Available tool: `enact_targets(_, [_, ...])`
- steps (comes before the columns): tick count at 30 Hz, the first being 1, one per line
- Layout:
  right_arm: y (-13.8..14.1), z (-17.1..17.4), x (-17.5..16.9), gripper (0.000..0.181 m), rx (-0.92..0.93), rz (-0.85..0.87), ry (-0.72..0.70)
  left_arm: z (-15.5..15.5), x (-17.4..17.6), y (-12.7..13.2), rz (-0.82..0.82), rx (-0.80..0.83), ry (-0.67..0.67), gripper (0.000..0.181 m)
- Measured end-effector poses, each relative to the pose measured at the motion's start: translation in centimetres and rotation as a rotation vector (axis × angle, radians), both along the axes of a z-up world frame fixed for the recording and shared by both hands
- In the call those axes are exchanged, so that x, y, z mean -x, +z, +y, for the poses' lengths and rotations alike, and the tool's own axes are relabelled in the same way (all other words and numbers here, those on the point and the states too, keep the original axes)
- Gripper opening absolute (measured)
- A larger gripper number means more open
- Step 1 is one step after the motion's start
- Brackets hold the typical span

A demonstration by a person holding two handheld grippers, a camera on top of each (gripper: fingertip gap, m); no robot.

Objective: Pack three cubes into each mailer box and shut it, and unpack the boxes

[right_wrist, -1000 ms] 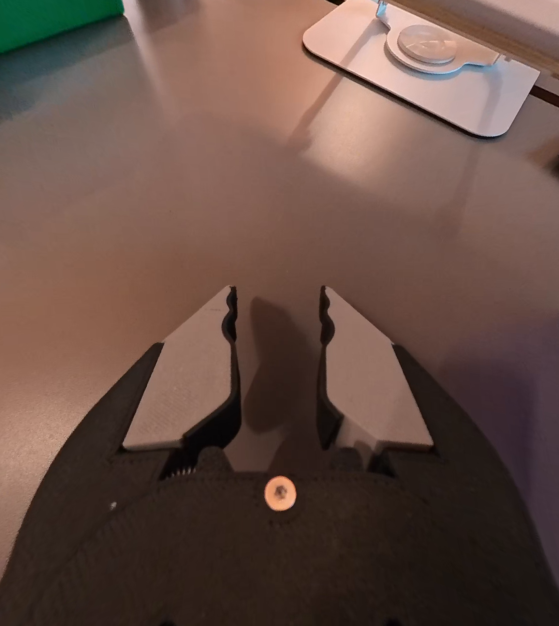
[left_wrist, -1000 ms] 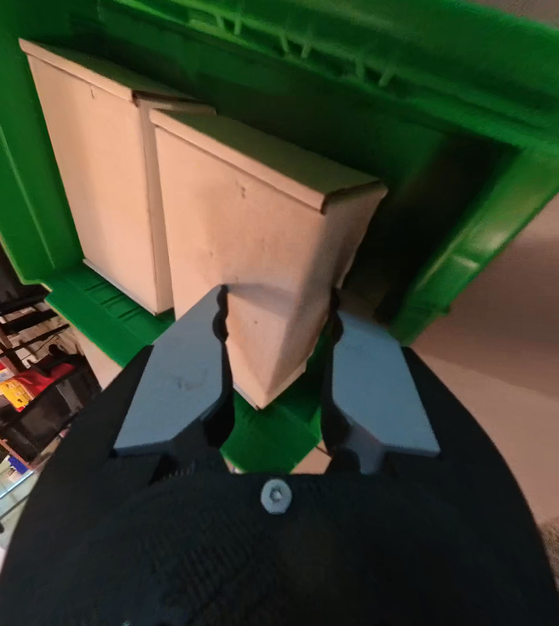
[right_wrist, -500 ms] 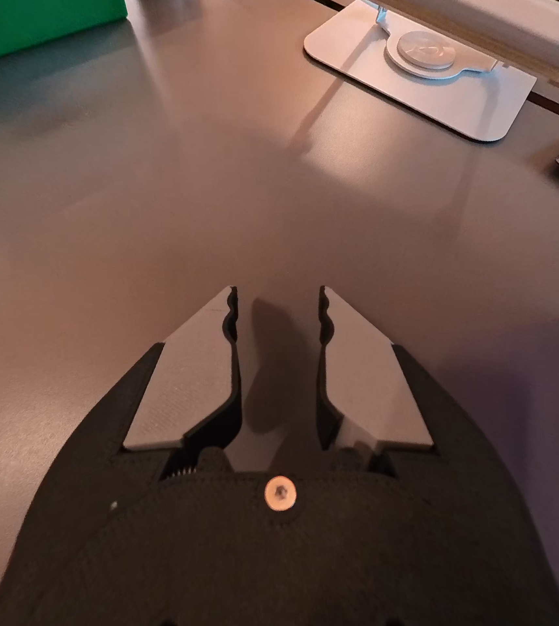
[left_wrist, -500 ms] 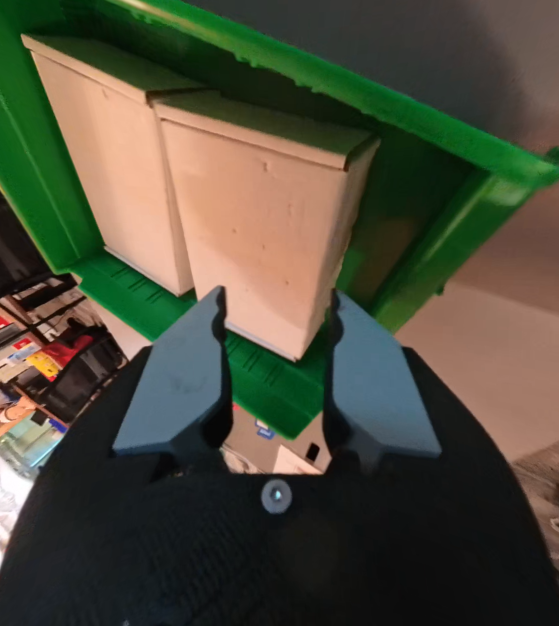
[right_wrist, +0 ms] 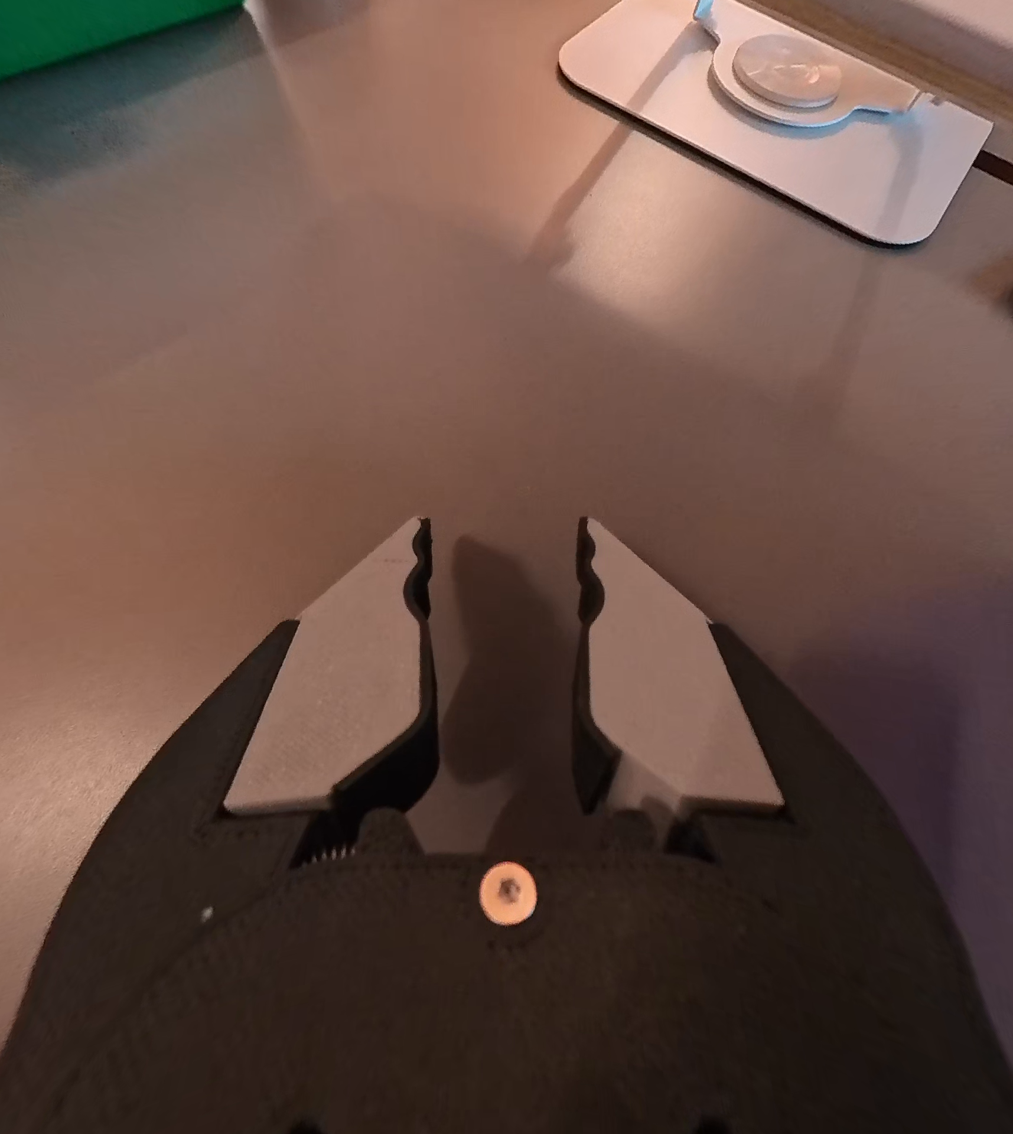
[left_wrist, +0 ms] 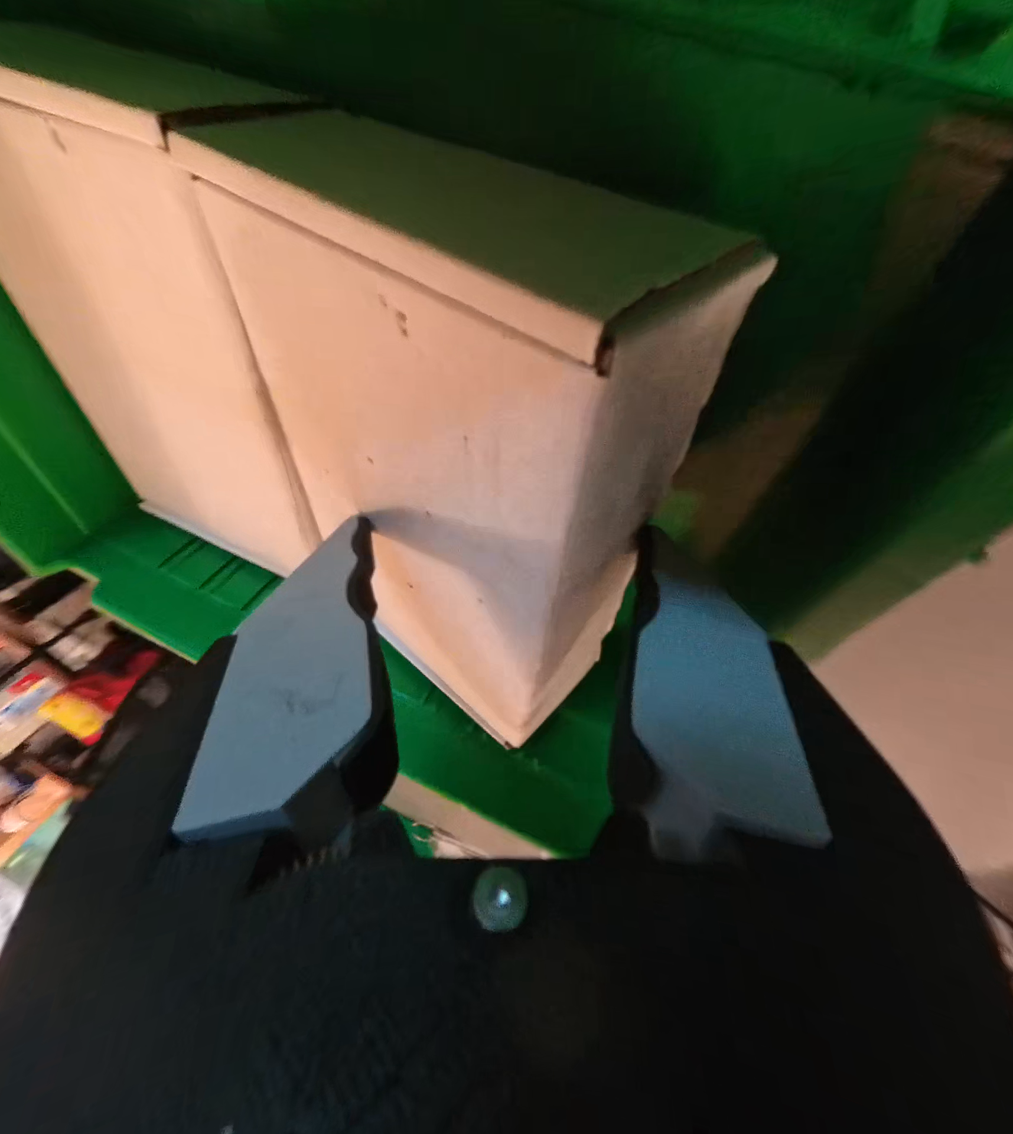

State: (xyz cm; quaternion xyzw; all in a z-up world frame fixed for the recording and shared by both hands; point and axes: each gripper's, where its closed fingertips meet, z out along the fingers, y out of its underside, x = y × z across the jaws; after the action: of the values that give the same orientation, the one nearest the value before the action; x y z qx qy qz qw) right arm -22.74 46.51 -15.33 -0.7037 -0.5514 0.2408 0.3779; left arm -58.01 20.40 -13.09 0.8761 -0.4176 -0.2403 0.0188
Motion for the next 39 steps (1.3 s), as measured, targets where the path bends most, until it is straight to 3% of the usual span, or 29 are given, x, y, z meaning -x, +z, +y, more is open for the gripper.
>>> enact_targets(6, [0.1, 0.0, 0.0, 0.044, -0.016, 0.003, -0.002, -1.2, -3.0, 2.3, -0.323, 0.301, 0.195, 0.086])
enact_targets(9, [0.0, 0.0, 0.0, 0.044, -0.015, -0.006, 0.003, -2.6, -4.9, 4.1, -0.520, 0.444, 0.353, 0.067])
enact_targets(12, [-0.4, -0.2, 0.1, 0.044, -0.011, -0.029, 0.014, -0.9, -2.8, 5.0, -0.542, 0.339, 0.415, 0.056])
enact_targets(16, [-0.5, -0.3, 0.2, 0.043, -0.011, -0.039, 0.024, 0.4, -2.0, 5.4, -0.619, 0.190, 0.438, 0.056])
enact_targets(20, [-0.5, -0.3, 0.2, 0.043, -0.014, -0.035, 0.024, -1.4, -2.0, 2.5, -0.502, 0.185, 0.362, 0.079])
enact_targets(22, [-0.5, -0.3, 0.2, 0.043, -0.016, -0.034, 0.022, -1.6, -0.4, 0.7, -0.322, 0.154, 0.256, 0.078])
enact_targets(24, [-0.4, -0.2, 0.1, 0.042, -0.019, -0.028, 0.016, -1.4, -0.7, 1.1, -0.288, 0.112, 0.197, 0.077])
enact_targets(27, [0.1, -0.3, 0.1, 0.042, -0.022, 0.003, 0.018, -1.8, -0.9, 4.4, -0.253, 0.020, 0.180, 0.076])
enact_targets(31, [0.8, -0.9, 0.3, 0.046, -0.001, 0.055, 0.053, -1.9, -2.1, 12.8, -0.200, -0.125, 0.206, 0.076])
enact_targets(34, [1.2, -1.6, 0.6, 0.052, 0.002, 0.084, 0.092, -0.8, -6.2, 17.7, -0.205, -0.183, 0.147, 0.074])
enact_targets(37, [1.9, -2.5, 0.8, 0.060, -0.011, 0.125, 0.142, 1.3, -12.1, 18.5, -0.200, -0.144, 0.031, 0.074])
enact_targets(39, [2.7, -3.2, 0.9, 0.062, -0.011, 0.175, 0.177, 3.2, -16.5, 16.7, -0.209, -0.101, -0.082, 0.074])
